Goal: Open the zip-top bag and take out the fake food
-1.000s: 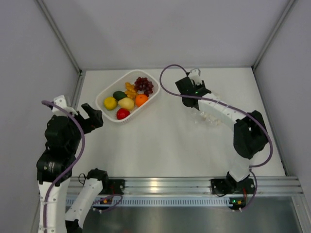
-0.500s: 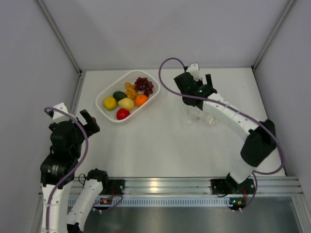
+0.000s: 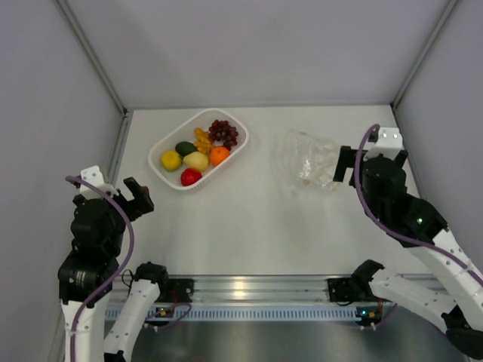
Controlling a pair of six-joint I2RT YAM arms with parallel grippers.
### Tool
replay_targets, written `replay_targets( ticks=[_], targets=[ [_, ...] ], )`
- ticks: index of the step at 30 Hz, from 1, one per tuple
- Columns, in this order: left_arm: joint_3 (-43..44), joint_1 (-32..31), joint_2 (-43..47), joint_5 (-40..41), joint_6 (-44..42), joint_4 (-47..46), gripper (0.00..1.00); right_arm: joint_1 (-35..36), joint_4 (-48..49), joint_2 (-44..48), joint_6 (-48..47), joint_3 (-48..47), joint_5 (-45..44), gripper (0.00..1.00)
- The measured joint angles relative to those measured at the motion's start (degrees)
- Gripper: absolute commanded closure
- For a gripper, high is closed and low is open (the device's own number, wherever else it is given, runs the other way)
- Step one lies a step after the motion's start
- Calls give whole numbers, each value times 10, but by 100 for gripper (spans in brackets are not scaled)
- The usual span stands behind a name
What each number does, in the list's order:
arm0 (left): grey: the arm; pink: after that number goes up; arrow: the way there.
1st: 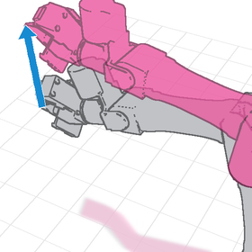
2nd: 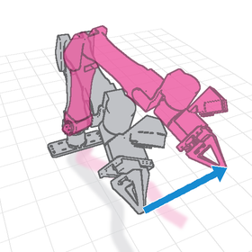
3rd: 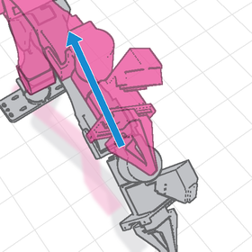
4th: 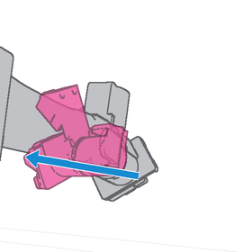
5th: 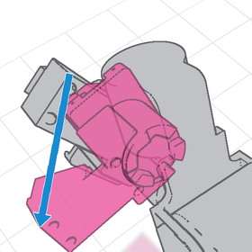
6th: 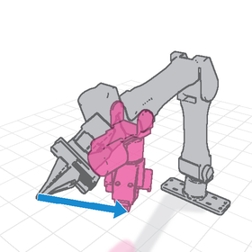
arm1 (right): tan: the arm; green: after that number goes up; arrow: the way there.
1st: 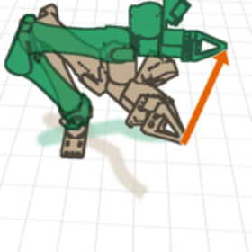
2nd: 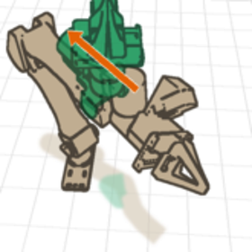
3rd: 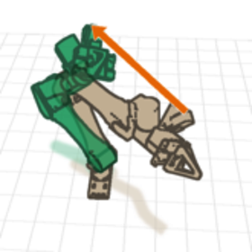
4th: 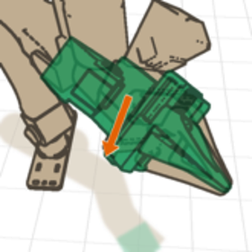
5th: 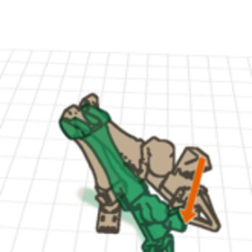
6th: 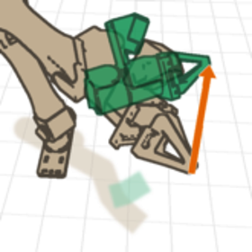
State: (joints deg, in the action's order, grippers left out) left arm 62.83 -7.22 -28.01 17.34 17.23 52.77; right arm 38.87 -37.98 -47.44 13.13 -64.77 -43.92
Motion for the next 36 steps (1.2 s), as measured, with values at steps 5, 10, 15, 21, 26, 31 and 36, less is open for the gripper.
replay_targets(
  ticks=[5,10,15,21,26,31,36],
  targets=[
    [-5,0,35,-30,-16,0,1,0,-52,115,0,36,6,1],
    [-24,-7,69,-43,-25,1,1,0,-111,190,9,36,15,1],
    [-25,-15,90,-50,-28,1,1,0,-149,234,15,37,35,1],
    [-25,-15,105,-58,-30,1,1,0,-162,262,16,49,43,0],
    [-25,-15,106,-60,-33,1,1,0,-161,262,16,68,47,1],
    [-25,-15,106,-60,-35,1,1,0,-160,260,16,71,50,1],
    [-25,-15,106,-60,-35,1,1,0,-153,254,16,79,50,0]
  ],
)
